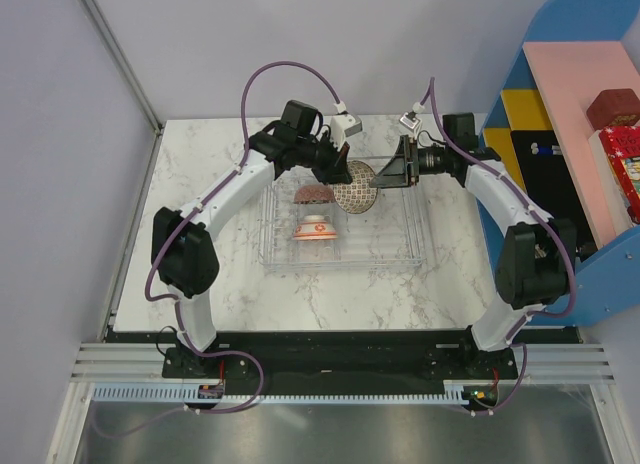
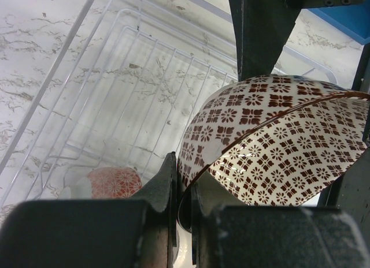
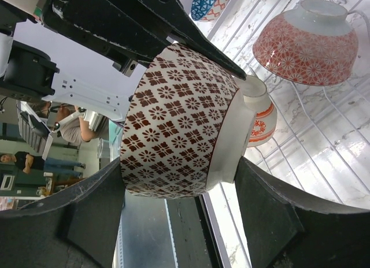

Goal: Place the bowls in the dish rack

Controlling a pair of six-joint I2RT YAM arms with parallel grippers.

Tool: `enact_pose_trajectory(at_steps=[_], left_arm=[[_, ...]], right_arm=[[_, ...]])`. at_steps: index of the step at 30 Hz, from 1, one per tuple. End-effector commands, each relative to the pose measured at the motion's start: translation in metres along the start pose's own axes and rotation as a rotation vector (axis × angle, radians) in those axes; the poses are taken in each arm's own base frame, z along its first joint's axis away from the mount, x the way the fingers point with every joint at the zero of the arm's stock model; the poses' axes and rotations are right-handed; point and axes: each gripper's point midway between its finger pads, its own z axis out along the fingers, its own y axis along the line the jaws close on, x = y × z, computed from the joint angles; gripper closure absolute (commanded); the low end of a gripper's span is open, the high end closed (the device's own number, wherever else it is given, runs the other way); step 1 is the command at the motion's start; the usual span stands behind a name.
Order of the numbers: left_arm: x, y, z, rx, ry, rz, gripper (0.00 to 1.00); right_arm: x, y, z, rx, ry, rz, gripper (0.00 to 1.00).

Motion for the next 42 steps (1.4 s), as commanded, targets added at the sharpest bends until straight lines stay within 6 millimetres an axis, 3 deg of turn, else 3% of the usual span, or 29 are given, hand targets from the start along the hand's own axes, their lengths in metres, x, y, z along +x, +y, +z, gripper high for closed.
enact_pose_trajectory(at_steps=[1,8,15,17,18,20,25,28,30,31,32,36,38,42], left_arm=[[-0.04,-0.024,-0.02,0.02,-0.114,0.051,0.98],[-0.037,-0.029,-0.022,0.037,-0.112,0.056,0.52],[-0.034,-0.03,-0.025,0.034,-0.11,0.06,0.25],[-0.034,-0.027,-0.029,0.02,-0.113,0.05,0.03],[-0.034,-0.021,-0.034,0.007,-0.118,0.039,0.0],[-0.034,-0.017,-0.044,0.004,-0.129,0.012,0.0],[-0.027,0.019,-0.086,-0.093,-0.17,-0.049,0.0],[-0.005,0.043,-0.114,-0.179,-0.172,-0.125,0.0],[0.004,0.062,-0.144,-0.265,-0.195,-0.162,0.0],[0.018,0.062,-0.147,-0.246,-0.189,-0.19,0.0],[0.024,0.072,-0.168,-0.297,-0.209,-0.207,0.0],[0.066,0.097,-0.203,-0.44,-0.189,-0.283,0.0],[0.095,0.115,-0.22,-0.523,-0.168,-0.346,0.0],[0.128,0.126,-0.233,-0.504,-0.197,-0.433,0.0]], right_arm=[[-0.014,0.006,-0.001,0.057,-0.055,-0.083,1.0],[-0.013,0.0,-0.001,0.083,-0.063,-0.079,1.0],[-0.014,-0.003,-0.002,0.11,-0.074,-0.083,1.0],[-0.016,-0.005,-0.004,0.131,-0.086,-0.087,1.0],[-0.016,-0.005,-0.005,0.138,-0.089,-0.087,1.0],[-0.019,-0.005,-0.01,0.165,-0.107,-0.101,1.0],[-0.021,-0.015,-0.02,0.285,-0.129,-0.131,1.0],[-0.027,-0.026,-0.033,0.418,-0.138,-0.17,1.0],[-0.033,-0.035,-0.044,0.526,-0.148,-0.203,1.0],[-0.032,-0.038,-0.048,0.563,-0.135,-0.223,1.0],[-0.032,-0.04,-0.051,0.592,-0.13,-0.236,1.0],[-0.034,-0.057,-0.067,0.778,-0.086,-0.319,1.0],[-0.033,-0.065,-0.071,0.886,-0.049,-0.367,1.0],[-0.031,-0.071,-0.067,1.031,0.017,-0.472,1.0]])
